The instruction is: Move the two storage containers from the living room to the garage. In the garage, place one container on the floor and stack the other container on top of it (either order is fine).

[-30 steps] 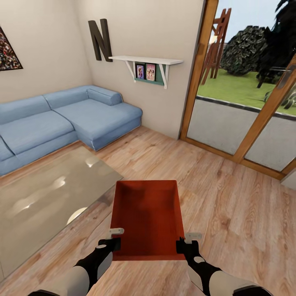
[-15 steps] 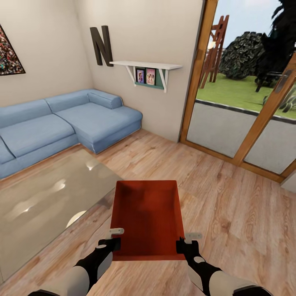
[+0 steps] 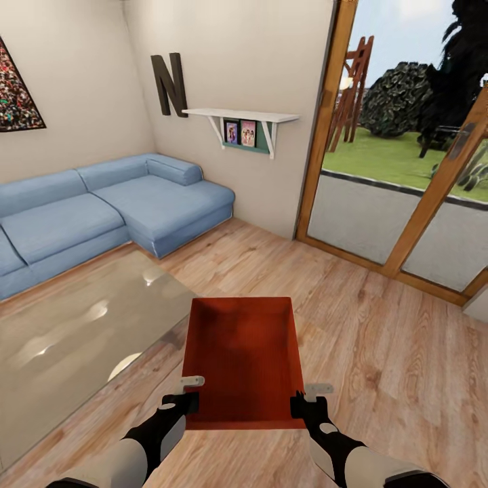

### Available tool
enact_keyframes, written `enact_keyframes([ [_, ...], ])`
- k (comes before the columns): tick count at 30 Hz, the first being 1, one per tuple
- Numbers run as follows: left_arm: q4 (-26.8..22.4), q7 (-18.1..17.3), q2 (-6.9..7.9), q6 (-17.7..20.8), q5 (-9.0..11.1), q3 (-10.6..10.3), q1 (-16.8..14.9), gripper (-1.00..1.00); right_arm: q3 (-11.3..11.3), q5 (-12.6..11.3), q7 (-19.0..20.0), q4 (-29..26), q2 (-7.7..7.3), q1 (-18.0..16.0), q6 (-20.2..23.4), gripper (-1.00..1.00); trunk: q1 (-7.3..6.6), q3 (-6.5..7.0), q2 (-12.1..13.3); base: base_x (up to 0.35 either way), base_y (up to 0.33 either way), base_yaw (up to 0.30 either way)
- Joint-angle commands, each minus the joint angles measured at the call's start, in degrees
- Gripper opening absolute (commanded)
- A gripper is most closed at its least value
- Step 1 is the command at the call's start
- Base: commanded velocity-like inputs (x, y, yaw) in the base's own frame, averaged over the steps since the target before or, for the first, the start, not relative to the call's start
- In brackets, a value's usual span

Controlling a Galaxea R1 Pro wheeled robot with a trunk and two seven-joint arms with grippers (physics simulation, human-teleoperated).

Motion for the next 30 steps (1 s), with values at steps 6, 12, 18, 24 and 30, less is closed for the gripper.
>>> enact_keyframes([
  [6,-0.26,0.88,0.69,-1.78,-0.74,4.00,-0.09,-1.00,-0.96,-0.94,0.01,0.96,0.01,-0.01,-0.32,-1.00,0.01,0.51,-0.05,0.000,0.000,0.000],
  [12,-0.26,0.88,0.71,-1.94,-0.74,4.00,-0.09,-1.00,-0.96,-0.94,0.01,0.96,0.01,-0.01,-0.32,-1.00,0.01,1.07,-0.05,0.000,0.000,0.000],
  [18,-0.33,0.88,0.71,-2.08,-0.77,4.00,-0.09,-1.00,-0.96,-0.94,0.01,0.96,0.01,-0.01,-0.32,-1.00,0.01,1.63,-0.05,0.000,0.000,0.000],
  [24,-0.35,0.88,0.71,-2.07,-0.74,4.05,-0.09,-1.00,-0.94,-0.94,0.01,0.96,0.01,-0.01,-0.32,-1.00,0.01,2.19,-0.05,0.000,0.000,0.000],
  [30,-0.35,0.88,0.71,-2.07,-0.74,4.00,-0.09,-1.00,-0.96,-0.94,0.01,0.96,0.01,-0.01,-0.32,-1.00,0.01,2.75,-0.05,0.000,0.000,0.000],
])
